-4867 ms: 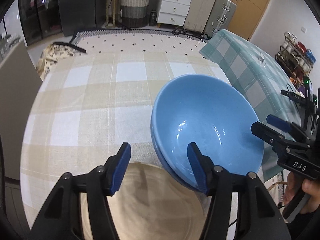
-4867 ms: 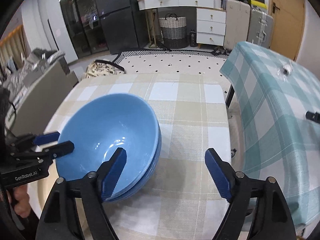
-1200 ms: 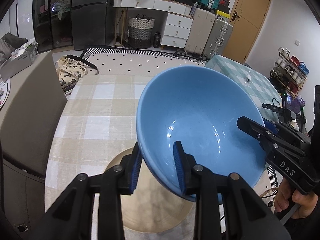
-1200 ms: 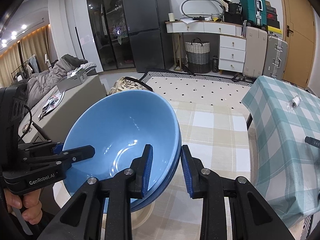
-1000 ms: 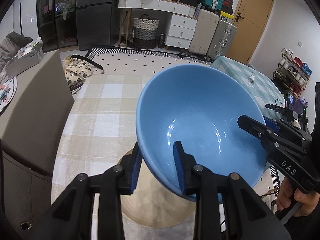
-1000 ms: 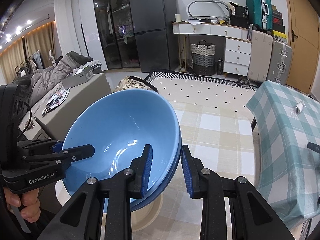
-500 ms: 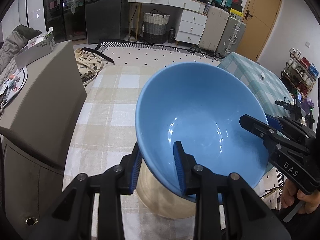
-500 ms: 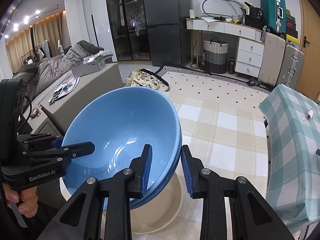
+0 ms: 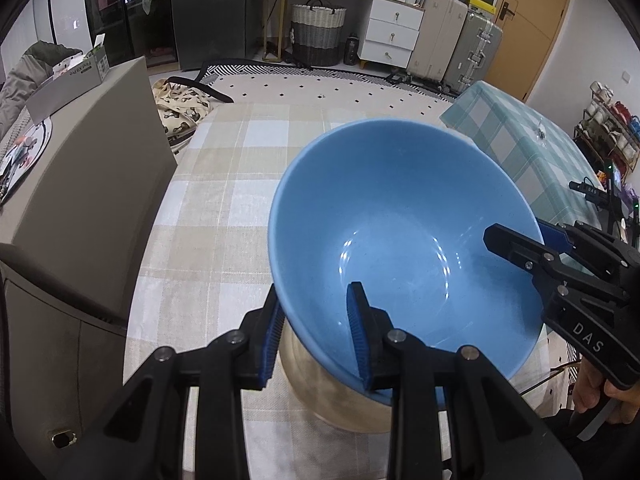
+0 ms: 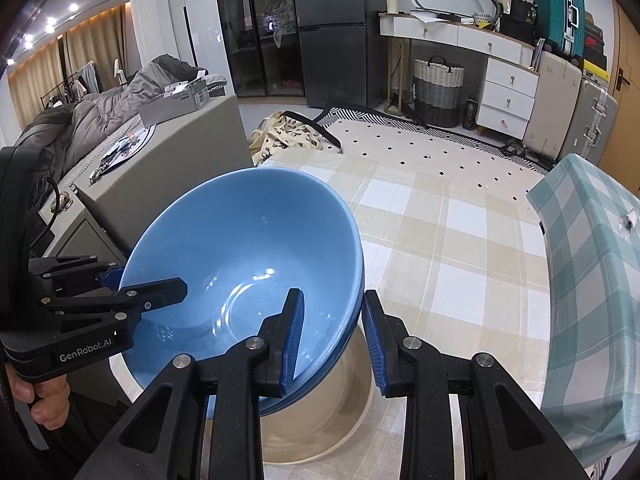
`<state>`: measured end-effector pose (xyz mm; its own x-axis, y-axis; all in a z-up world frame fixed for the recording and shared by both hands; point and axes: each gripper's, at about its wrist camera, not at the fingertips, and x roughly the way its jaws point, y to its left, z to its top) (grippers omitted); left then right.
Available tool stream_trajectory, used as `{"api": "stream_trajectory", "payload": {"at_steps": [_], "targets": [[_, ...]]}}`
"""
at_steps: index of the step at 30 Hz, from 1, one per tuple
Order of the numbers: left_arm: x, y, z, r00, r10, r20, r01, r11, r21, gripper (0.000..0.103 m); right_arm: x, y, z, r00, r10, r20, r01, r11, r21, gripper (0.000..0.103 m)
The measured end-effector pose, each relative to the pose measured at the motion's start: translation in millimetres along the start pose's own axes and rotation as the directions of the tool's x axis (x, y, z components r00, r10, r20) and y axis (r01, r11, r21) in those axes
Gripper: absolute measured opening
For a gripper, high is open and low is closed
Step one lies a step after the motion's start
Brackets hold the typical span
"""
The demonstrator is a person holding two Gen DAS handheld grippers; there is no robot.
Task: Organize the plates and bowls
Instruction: 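Lift the nested bowls with both grippers and carry them over the plate stack, then lower the nested bowls onto the plate stack and open both grippers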
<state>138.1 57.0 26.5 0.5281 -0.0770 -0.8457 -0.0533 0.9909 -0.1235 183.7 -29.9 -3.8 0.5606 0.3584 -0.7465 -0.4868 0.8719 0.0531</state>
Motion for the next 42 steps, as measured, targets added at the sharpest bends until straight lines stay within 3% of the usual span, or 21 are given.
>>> {"api": "stream_trajectory", "payload": {"at_steps": [14,29,39,42], "targets": [[28,0,-3,0.998,0.021,-0.061,-0.02,1.0,0.014,0.029,32,-3,-9,0.998,-0.016,-0.064,0.016,1.0,0.001,0.03],[41,-1,-5,0.997,0.03,-0.073,-0.027,0.999,0.037,0.03,48,-8,-15,0.995,-0.03,-0.091,0.03,1.0,0.002,0.03],[45,-5,-5,0.997,0.022,-0.07,-0.018,0.998,0.059,0.036,52,-10,-17,0.994,-0.027,-0.102,0.027,1.0,-0.002,0.032],[47,-5,-5,0.996,0.008,-0.084,-0.003,0.998,0.062,0.045,52,-13,-16,0.994,-0.003,-0.106,0.004,1.0,0.012,0.035]]}}
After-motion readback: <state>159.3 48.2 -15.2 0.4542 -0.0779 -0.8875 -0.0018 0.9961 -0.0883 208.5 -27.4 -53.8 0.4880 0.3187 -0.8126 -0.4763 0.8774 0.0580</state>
